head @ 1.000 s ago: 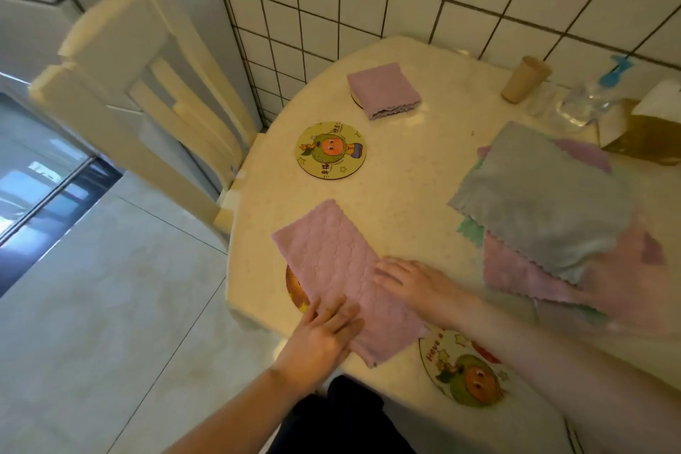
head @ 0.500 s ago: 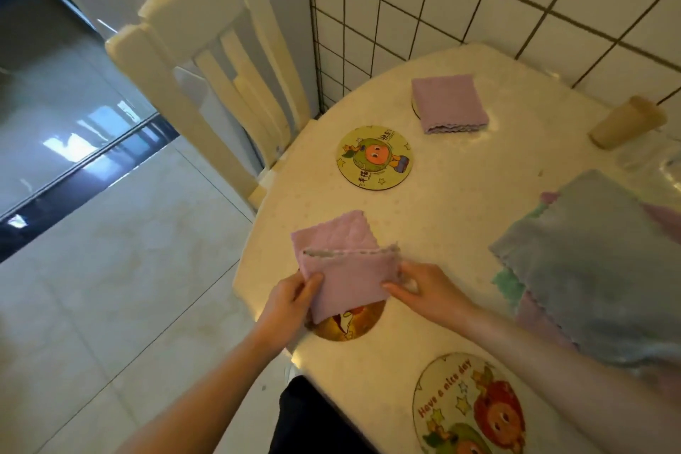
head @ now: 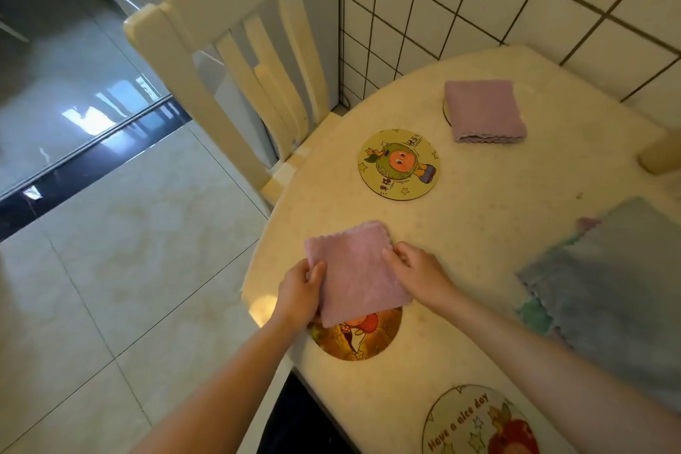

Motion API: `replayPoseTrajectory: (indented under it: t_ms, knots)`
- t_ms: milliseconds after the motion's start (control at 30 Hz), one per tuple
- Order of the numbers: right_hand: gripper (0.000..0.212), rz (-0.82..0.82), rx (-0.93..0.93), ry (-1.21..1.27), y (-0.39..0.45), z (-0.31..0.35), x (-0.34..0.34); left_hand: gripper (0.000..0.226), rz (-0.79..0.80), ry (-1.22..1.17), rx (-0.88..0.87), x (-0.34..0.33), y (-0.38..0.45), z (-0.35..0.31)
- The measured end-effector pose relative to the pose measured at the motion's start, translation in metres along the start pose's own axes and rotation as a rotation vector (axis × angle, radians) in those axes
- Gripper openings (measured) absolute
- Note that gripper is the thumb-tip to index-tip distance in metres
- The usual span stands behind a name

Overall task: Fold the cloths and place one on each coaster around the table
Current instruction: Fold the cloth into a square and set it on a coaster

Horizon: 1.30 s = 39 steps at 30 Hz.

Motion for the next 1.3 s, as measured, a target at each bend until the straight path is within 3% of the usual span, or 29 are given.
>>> replayPoseTrajectory:
  t_ms: [133,300,433,533,667,767,933,1100,1300]
  knots:
    - [0.036,0.012,-0.051,-0.153,0.015,0.009,0.000,0.026,-0.012,-0.148,0.097,-0.001,-0.007,0.000]
    - [0.015,-0.075,-0.017,-0.143,0.035,0.024,0.006,0.047,0.061,-0.127,0.102,-0.003,-0.011,0.003]
    - [0.012,-0.147,0.035,-0.152,0.042,0.028,0.006,0.040,-0.129,-0.031,0.078,0.002,-0.017,0.008]
    - [0.024,-0.166,0.065,-0.220,0.041,0.032,0.004,0.032,-0.287,0.109,0.040,0.003,-0.026,0.011]
    - [0.048,-0.053,0.167,-0.464,0.047,0.046,-0.002,0.020,-0.282,0.223,0.046,-0.009,-0.032,0.012]
    - [0.043,0.096,0.199,-0.578,0.054,0.055,-0.001,0.022,-0.262,0.263,0.073,-0.016,-0.030,0.011]
    - [0.042,0.241,0.088,-0.731,0.064,0.061,0.003,0.020,-0.211,0.319,0.106,-0.017,-0.026,0.010]
    - [0.020,0.167,0.026,-0.256,0.050,0.059,0.022,0.013,-0.105,0.099,0.060,-0.006,-0.034,-0.004]
    - [0.028,0.106,-0.059,0.254,0.025,0.040,0.060,0.020,-0.052,-0.255,0.039,0.029,-0.019,-0.031]
Point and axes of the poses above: each hand's wrist, its own y-axis towards the middle knuckle, its own x-axis out of the back of the hand, z = x × y, the point moved 4 cm from there along y, towards the middle knuckle
